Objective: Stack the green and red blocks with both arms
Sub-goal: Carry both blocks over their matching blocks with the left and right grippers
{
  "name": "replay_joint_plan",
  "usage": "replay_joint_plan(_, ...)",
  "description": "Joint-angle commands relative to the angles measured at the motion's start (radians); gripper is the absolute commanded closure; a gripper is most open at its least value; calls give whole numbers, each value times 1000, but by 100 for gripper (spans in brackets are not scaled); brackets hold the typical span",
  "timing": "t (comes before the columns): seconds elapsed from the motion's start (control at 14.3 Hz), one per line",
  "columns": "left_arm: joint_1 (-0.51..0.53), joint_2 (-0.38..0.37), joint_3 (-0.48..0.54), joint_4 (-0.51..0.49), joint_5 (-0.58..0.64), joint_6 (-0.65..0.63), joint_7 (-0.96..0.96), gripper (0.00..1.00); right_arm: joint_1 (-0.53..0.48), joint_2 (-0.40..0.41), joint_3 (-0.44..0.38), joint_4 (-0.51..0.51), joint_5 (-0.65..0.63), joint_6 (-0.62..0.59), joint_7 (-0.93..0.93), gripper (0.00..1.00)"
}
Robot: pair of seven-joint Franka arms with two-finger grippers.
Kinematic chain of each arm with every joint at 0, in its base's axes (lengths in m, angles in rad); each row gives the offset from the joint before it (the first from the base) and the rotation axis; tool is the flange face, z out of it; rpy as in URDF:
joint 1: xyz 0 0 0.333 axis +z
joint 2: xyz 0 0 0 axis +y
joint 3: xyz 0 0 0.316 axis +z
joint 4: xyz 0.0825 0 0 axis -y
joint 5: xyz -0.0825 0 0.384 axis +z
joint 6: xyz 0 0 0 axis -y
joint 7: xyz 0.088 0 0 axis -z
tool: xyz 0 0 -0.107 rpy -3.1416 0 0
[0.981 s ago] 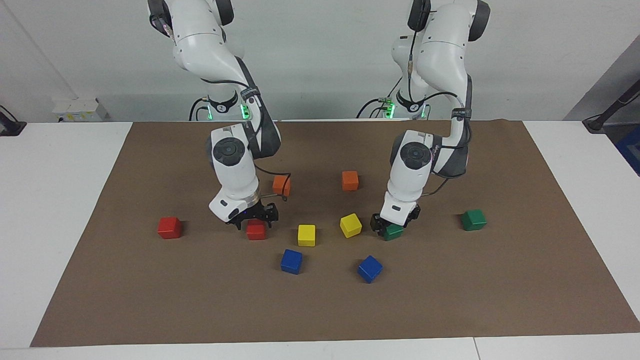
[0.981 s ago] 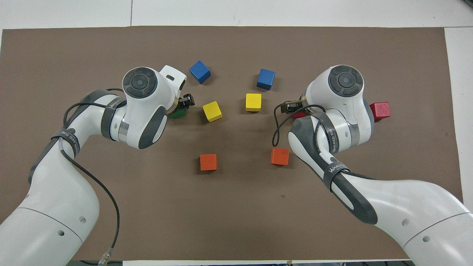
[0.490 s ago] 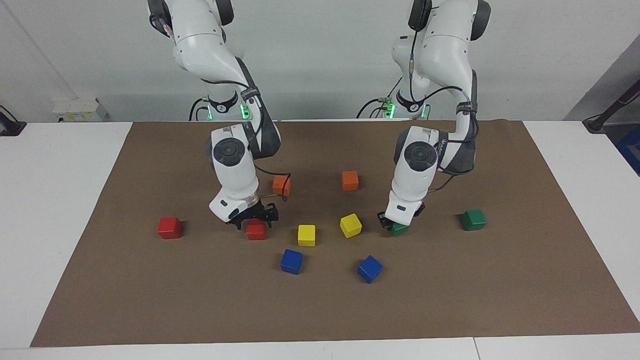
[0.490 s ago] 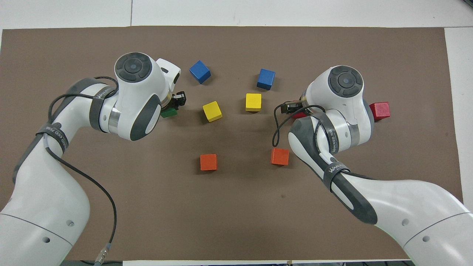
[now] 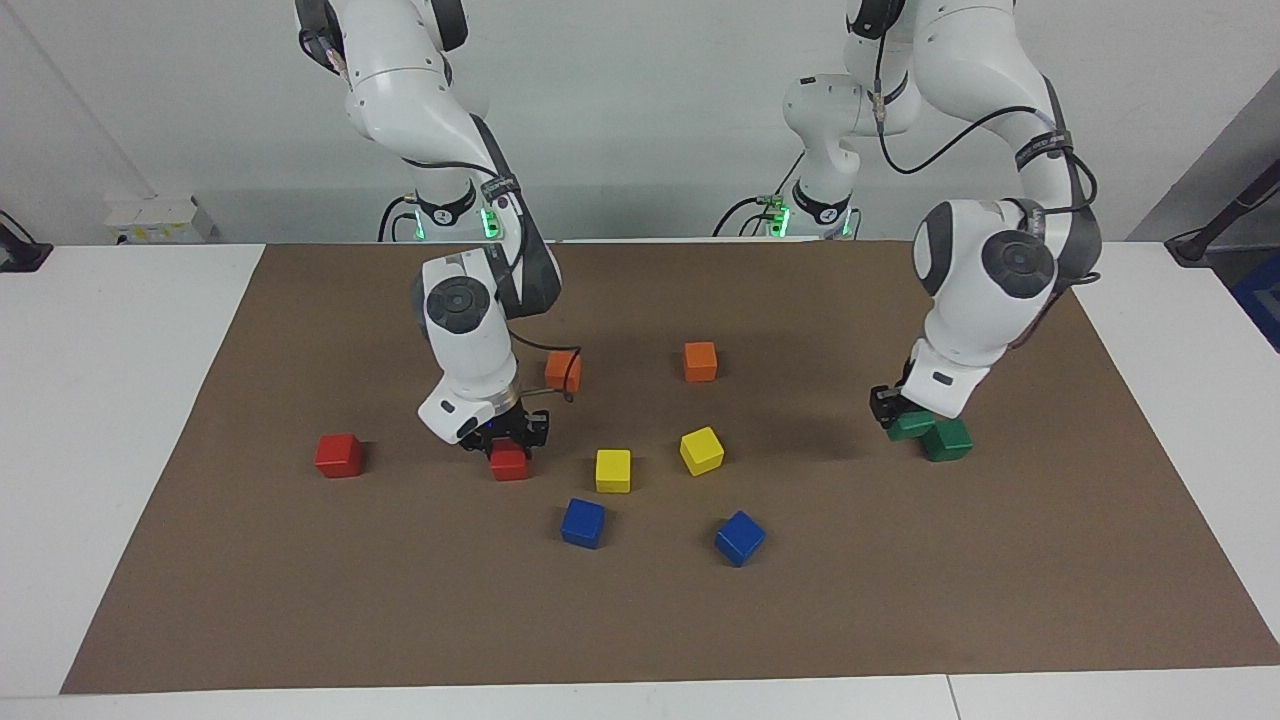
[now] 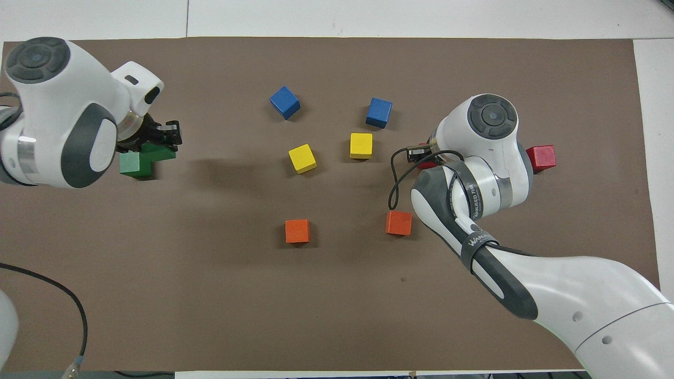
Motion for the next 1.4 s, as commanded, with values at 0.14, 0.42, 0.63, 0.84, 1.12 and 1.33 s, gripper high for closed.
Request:
replay_joint_plan(0.14, 99, -24, -9, -41, -18, 5, 189, 100, -43, -30, 2, 91, -4, -136, 4, 100)
replay_joint_plan(0.42, 137, -23, -7, -84, -27, 67, 289, 100, -157, -90, 2, 145, -17, -218, -153, 100)
replay_joint_plan(0.63, 165, -20, -7, -102, -27, 98, 323, 100, -253, -137, 2, 142, -17, -252, -279, 100)
replay_joint_plan(0.84, 165, -9, -7, -102, -29, 120, 333, 100, -304, -183, 1, 82, -16, -283, -328, 100)
replay_joint_plan(1.12, 165, 11, -6, -104, -61, 147, 332, 100, -382, -229, 1, -44, -16, -202, -414, 100)
replay_joint_plan(1.33, 166, 13, -4, -105, -64, 150, 330, 100, -402, -238, 2, -84, -16, -174, -422, 100)
